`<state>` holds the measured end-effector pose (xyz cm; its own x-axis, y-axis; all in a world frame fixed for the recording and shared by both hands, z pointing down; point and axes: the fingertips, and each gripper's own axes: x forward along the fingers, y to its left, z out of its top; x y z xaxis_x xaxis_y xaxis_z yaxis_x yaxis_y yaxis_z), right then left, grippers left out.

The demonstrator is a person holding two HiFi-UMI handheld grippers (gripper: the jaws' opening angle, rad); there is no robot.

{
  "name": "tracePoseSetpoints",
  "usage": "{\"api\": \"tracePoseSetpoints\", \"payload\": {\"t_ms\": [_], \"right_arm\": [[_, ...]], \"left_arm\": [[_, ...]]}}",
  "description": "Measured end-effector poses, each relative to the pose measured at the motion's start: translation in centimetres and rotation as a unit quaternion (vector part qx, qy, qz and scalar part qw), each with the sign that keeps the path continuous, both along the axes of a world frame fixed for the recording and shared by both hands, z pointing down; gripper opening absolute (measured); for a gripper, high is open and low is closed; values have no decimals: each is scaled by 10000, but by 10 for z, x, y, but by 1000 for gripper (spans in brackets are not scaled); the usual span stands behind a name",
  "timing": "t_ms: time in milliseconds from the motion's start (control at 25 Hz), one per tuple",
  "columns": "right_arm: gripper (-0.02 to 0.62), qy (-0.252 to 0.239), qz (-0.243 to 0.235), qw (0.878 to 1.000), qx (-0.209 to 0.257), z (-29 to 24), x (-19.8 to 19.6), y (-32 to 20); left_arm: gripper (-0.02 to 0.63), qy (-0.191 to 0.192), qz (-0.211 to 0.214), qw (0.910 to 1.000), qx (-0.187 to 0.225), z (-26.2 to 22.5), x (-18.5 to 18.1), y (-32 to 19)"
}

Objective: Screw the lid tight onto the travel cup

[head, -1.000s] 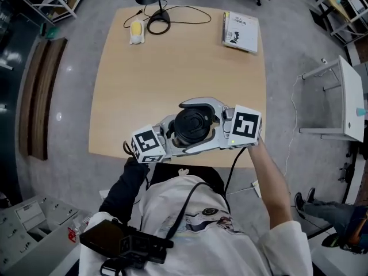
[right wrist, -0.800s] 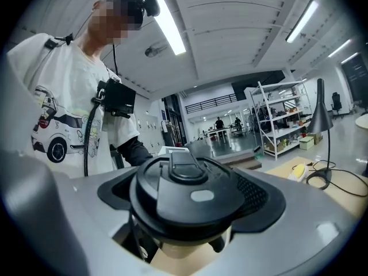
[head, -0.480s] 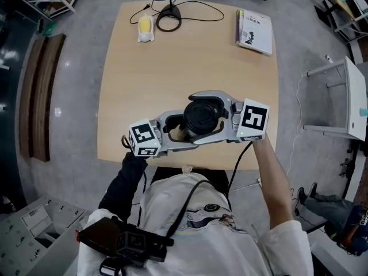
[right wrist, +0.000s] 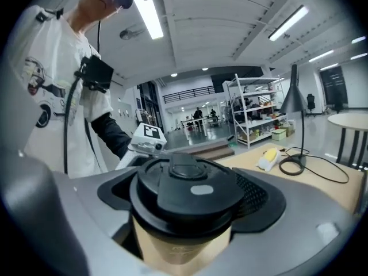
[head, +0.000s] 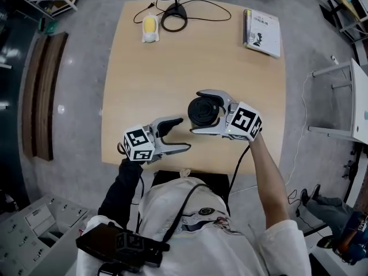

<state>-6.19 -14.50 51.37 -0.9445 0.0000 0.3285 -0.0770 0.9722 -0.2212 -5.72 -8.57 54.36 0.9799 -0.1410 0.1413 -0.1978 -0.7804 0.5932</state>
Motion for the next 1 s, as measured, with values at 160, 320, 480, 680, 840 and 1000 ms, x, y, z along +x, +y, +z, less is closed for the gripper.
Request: {"api": "tracePoseSetpoints", "payload": {"t_ms": [160, 320, 480, 680, 840, 1000], "right_arm": [[482, 329, 532, 9976, 309, 37, 3, -19], [482, 578, 704, 9946, 497, 68, 7, -20], [482, 838, 738, 9913, 700, 89, 12, -7], [482, 1065, 819, 9881, 743, 111, 24, 14], [482, 1024, 912, 9880, 717, 120, 33, 27], [482, 985, 960, 9877, 748, 122, 43, 32]], "left_arm": [[407, -155, -201, 9996, -93, 6, -13, 0], [407, -346, -397, 9985, -150, 15, -26, -2], [407, -503, -576, 9970, -129, 21, -31, -5], [407, -693, -837, 9941, 69, 23, -27, -16], [407, -694, -997, 9925, 112, 21, -22, -22], [407, -740, -1042, 9917, 135, 23, -21, -22]]}}
